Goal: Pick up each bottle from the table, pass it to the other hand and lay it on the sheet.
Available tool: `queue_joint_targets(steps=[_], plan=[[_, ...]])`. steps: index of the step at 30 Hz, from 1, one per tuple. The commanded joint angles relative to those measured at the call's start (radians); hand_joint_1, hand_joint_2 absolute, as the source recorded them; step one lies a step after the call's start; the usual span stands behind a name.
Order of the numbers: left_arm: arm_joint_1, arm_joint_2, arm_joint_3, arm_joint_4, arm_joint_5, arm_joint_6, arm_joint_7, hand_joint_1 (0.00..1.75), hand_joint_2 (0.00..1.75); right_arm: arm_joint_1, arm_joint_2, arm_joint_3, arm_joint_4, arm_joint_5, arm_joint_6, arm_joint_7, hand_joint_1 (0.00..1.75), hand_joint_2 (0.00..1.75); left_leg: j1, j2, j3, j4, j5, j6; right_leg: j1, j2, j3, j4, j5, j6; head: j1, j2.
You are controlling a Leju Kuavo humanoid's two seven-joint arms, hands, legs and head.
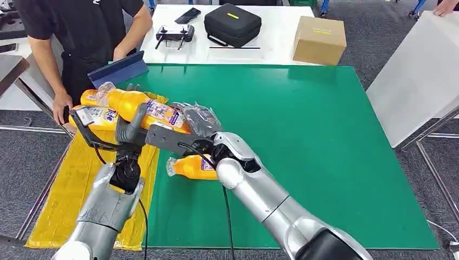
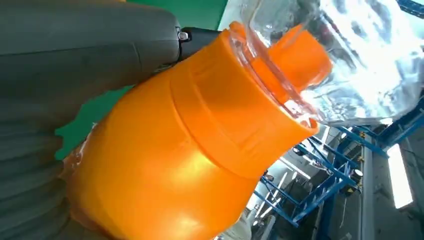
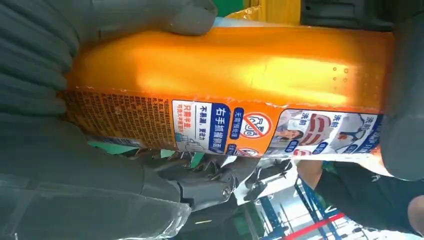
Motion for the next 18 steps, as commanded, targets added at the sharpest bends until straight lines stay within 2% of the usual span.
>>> queue_joint_targets(steps=[1, 7, 8, 9, 13, 15, 18], plan=[[-0.051, 0.002, -0.004, 0.070, -0.009, -0.008, 0.001, 1.75, 1.75, -0.014, -0.015, 0.103, -0.043, -0.020, 0.028, -0.017, 1.71, 1.75, 0.000, 0.000, 0.003, 0.000, -0.002, -0.003, 0.000, -0.001, 0.003, 0.000, -0.002, -0.002, 0.000, 0.000], [-0.044, 0.003, -0.002, 0.063, -0.007, -0.012, 0.000, 1.75, 1.75, -0.012, -0.014, 0.106, -0.044, -0.020, 0.028, -0.017, 1.73, 1.75, 0.000, 0.001, 0.007, 0.001, -0.004, -0.004, 0.000, 0.001, 0.007, 0.001, -0.004, -0.003, 0.000, 0.000], [-0.044, 0.003, -0.002, 0.063, -0.007, -0.012, 0.000, 1.75, 1.75, -0.012, -0.014, 0.106, -0.044, -0.020, 0.028, -0.017, 1.73, 1.75, 0.000, 0.000, 0.003, 0.000, -0.001, -0.002, 0.000, 0.000, 0.003, 0.000, -0.001, -0.001, 0.000, 0.000], [-0.042, 0.004, -0.001, 0.061, -0.007, -0.011, 0.000, 1.75, 1.75, -0.011, -0.014, 0.107, -0.044, -0.020, 0.028, -0.017, 1.69, 1.75, 0.000, 0.000, 0.004, 0.000, -0.002, -0.003, 0.000, -0.001, 0.004, 0.000, -0.002, -0.002, 0.000, 0.000], [-0.028, 0.002, 0.004, 0.041, 0.000, -0.017, 0.003, 1.75, 1.75, -0.006, -0.019, 0.113, -0.053, -0.022, 0.031, -0.016, 1.75, 1.75, 0.000, 0.001, 0.006, 0.000, -0.003, -0.004, 0.000, 0.000, 0.006, 0.001, -0.003, -0.002, 0.000, 0.000], [-0.023, 0.001, 0.008, 0.035, 0.007, -0.021, 0.007, 1.75, 1.75, -0.006, -0.021, 0.117, -0.054, -0.021, 0.032, -0.013, 1.69, 1.75, 0.000, 0.001, 0.005, 0.000, -0.003, -0.003, 0.000, 0.000, 0.005, 0.000, -0.002, -0.002, 0.000, 0.000], [-0.026, 0.000, 0.012, 0.034, 0.012, -0.022, 0.010, 1.75, 1.75, -0.011, -0.019, 0.119, -0.052, -0.020, 0.035, -0.008, 1.73, 1.75, 0.000, 0.000, 0.002, 0.000, -0.001, -0.002, 0.000, 0.000, 0.003, 0.000, -0.001, -0.001, 0.000, 0.000]])
